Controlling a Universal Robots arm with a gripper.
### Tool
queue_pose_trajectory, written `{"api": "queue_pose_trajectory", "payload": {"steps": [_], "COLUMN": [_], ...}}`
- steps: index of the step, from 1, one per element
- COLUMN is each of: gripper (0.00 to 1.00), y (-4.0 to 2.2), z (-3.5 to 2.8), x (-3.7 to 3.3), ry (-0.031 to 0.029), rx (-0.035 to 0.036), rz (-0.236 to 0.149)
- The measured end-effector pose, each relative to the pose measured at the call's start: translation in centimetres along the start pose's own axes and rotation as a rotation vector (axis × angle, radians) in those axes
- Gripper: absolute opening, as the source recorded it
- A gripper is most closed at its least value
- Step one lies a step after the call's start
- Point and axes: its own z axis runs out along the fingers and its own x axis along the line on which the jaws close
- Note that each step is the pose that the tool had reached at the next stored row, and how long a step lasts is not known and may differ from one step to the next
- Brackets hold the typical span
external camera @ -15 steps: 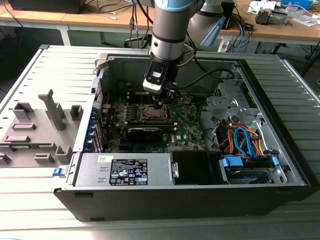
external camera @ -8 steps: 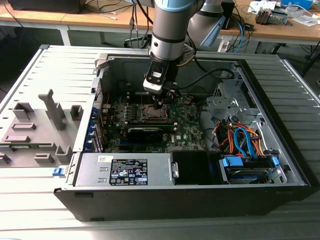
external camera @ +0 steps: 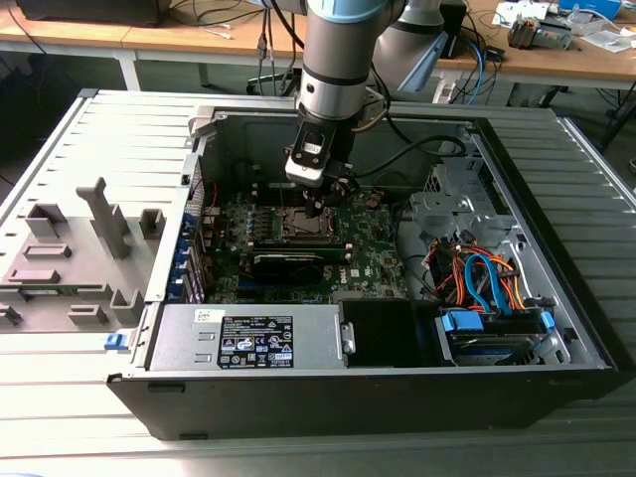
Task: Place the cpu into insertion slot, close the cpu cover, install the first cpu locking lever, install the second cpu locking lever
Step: 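Install the first cpu locking lever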
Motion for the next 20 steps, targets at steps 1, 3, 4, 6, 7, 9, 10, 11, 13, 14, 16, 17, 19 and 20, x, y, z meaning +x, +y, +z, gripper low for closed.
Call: {"api": "queue_pose_trajectory", "payload": {"steps": [1, 3, 4, 6, 7, 9, 10, 11, 13, 14, 16, 17, 19, 20], "gripper": [0.11, 0.11, 0.11, 0.11, 0.11, 0.11, 0.11, 0.11, 0.11, 0.11, 0.11, 0.11, 0.11, 0.11], "y": [0.00, 0.00, 0.00, 0.00, 0.00, 0.00, 0.00, 0.00, 0.00, 0.00, 0.00, 0.00, 0.00, 0.00], "z": [0.00, 0.00, 0.00, 0.00, 0.00, 0.00, 0.00, 0.00, 0.00, 0.00, 0.00, 0.00, 0.00, 0.00], "x": [0.00, 0.00, 0.00, 0.00, 0.00, 0.00, 0.00, 0.00, 0.00, 0.00, 0.00, 0.00, 0.00, 0.00], "ry": [0.0000, -0.0002, -0.0002, -0.0005, -0.0006, -0.0008, -0.0008, -0.0009, -0.0010, -0.0011, -0.0012, -0.0013, -0.0015, -0.0015], "rx": [0.0000, 0.0001, 0.0001, 0.0001, 0.0001, 0.0002, 0.0002, 0.0001, 0.0002, 0.0001, 0.0002, 0.0002, 0.0002, 0.0002], "rz": [-0.001, -0.003, -0.004, -0.009, -0.010, -0.013, -0.014, -0.015, -0.017, -0.018, -0.021, -0.022, -0.025, -0.026]}}
